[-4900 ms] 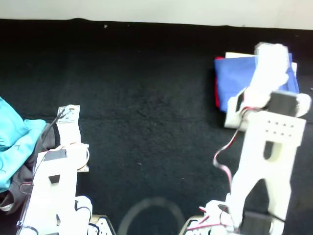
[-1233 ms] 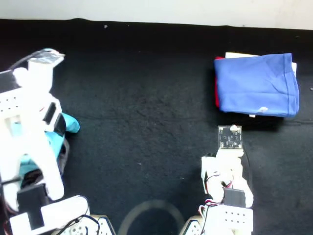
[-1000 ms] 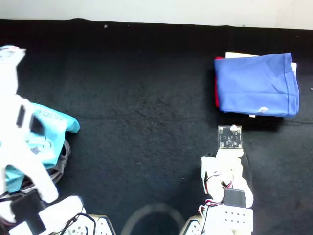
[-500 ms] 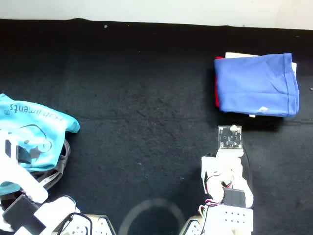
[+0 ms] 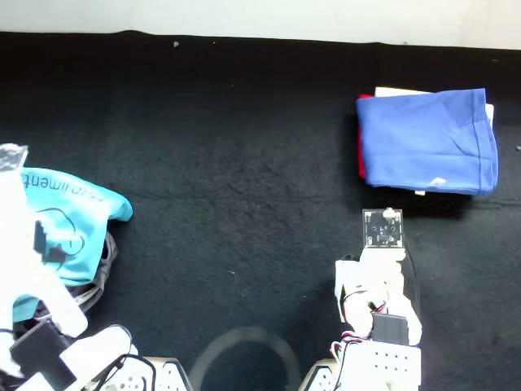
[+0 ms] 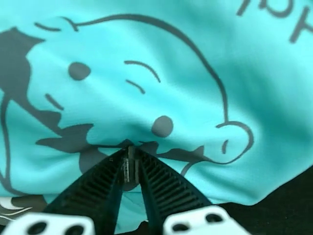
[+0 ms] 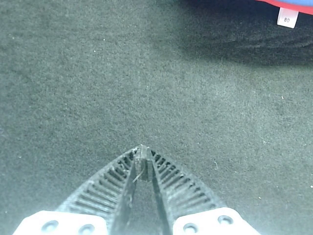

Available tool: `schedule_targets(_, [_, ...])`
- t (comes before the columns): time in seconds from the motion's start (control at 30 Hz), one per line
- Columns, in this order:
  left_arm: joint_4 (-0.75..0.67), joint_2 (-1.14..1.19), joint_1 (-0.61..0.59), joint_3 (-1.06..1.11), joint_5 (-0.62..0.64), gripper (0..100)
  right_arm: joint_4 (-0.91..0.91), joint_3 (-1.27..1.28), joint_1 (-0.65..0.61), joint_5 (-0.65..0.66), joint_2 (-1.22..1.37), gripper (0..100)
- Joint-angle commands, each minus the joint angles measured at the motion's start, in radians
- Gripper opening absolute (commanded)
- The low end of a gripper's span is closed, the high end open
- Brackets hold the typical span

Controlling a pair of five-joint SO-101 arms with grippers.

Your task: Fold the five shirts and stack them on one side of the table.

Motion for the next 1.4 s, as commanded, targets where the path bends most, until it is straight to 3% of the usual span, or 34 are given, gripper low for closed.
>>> schedule_targets(0.0, [0.057, -0.042, 0.088, -0.094, 0.071, 1, -0.010, 0.074, -0.008, -0.006, -0.008, 0.9])
schedule_targets(0.17, [0.190, -0.042, 0.196, -0.242, 0.138, 1, -0.010, 0.074, -0.008, -0.006, -0.008, 0.9])
schedule_targets(0.33, [0.212, -0.031, 0.189, -0.294, 0.133, 2, -0.010, 0.074, -0.008, -0.006, -0.008, 0.9])
schedule_targets(0.5, [0.215, -0.030, 0.176, -0.292, 0.138, 21, -0.010, 0.074, -0.008, -0.005, -0.008, 0.9])
schedule_targets(0.57, [0.213, -0.030, 0.174, -0.269, 0.135, 23, -0.010, 0.074, -0.008, -0.005, -0.008, 0.9])
schedule_targets(0.77, [0.195, -0.030, 0.160, -0.107, 0.032, 22, -0.010, 0.074, -0.008, -0.005, -0.008, 0.9])
schedule_targets(0.93, [0.002, -0.030, 0.113, 0.024, 0.023, 23, -0.010, 0.074, -0.008, -0.005, -0.008, 0.9])
schedule_targets(1.07, [-0.025, -0.031, 0.111, 0.053, -0.018, 22, -0.010, 0.074, -0.008, -0.005, -0.008, 0.9])
schedule_targets(1.13, [-0.025, -0.033, 0.114, 0.051, -0.020, 16, -0.010, 0.074, -0.008, -0.005, -0.008, 0.9])
schedule_targets(1.23, [-0.031, -0.033, 0.119, 0.051, -0.018, 0, -0.010, 0.074, -0.008, -0.005, -0.008, 0.9])
schedule_targets(1.37, [-0.031, -0.042, 0.119, 0.051, -0.018, 1, -0.010, 0.074, -0.008, -0.005, -0.008, 0.9])
